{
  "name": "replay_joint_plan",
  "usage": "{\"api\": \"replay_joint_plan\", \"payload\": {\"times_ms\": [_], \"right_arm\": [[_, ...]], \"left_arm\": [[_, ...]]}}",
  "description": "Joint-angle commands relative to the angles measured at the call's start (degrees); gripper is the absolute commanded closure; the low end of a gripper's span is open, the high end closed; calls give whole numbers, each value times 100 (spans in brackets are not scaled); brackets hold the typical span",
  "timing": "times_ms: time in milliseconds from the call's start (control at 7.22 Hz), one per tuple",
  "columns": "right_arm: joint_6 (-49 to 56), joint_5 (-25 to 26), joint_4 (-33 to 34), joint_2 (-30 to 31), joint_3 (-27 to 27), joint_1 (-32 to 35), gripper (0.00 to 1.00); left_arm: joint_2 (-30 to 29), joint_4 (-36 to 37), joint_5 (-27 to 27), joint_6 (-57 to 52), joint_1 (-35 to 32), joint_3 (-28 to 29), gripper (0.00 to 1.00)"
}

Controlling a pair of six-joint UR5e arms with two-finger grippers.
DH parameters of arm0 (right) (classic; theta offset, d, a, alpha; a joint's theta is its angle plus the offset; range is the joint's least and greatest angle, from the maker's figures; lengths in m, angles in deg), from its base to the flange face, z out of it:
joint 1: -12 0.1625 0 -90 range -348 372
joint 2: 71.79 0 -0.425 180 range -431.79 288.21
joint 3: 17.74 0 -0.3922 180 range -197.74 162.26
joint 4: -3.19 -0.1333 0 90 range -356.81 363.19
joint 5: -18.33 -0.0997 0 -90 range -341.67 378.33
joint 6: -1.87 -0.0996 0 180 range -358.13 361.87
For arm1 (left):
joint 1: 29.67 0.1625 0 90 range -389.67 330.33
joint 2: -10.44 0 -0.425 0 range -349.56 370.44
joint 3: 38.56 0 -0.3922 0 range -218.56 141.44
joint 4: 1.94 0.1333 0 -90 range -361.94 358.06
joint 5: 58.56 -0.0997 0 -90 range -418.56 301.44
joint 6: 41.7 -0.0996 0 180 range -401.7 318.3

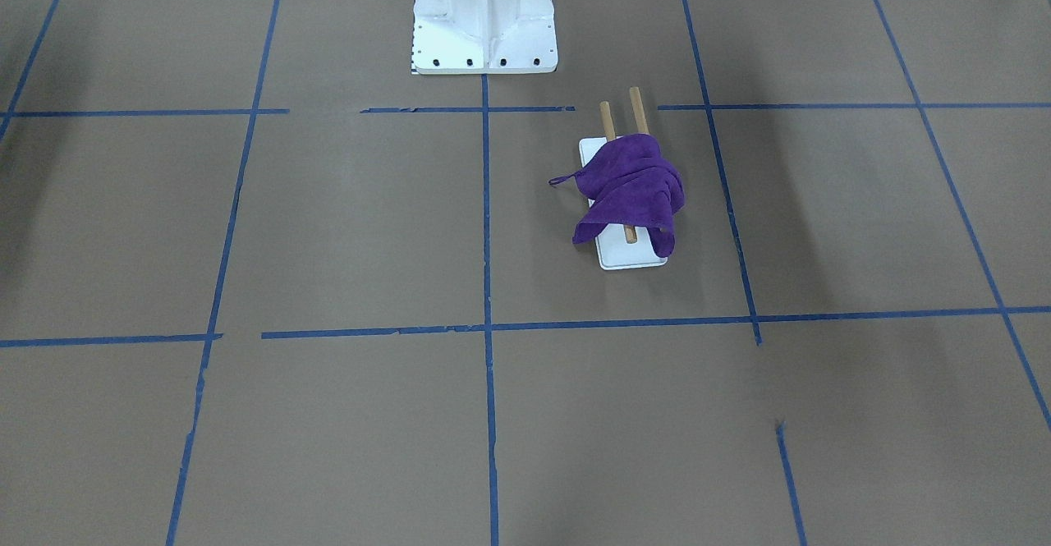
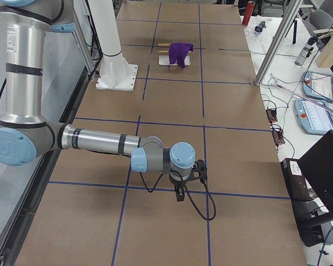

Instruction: Hang towel on rack

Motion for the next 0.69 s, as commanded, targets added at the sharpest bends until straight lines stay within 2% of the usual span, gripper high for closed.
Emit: {"api": "replay_joint_plan", "payload": {"times_ms": [0,138,277,415,554], "right_arm": [[407,14,833,-484,-2,19,0],[453,14,872,-504,50,45,0],[453,6,846,-470,59,54,0],[453,-12,828,-443,59,63,0],[453,-29,802,-417,68,63,0]], "left_arm": [[-134,1168,-83,-134,-34,-128,9],[-300,1884,-91,-134,-51,-389,1],[-458,2466,-118,-117,-60,-739,0],[-364,2445,-492,-134,-60,-743,0],[-319,2428,-539,-134,-52,-769,0]]}}
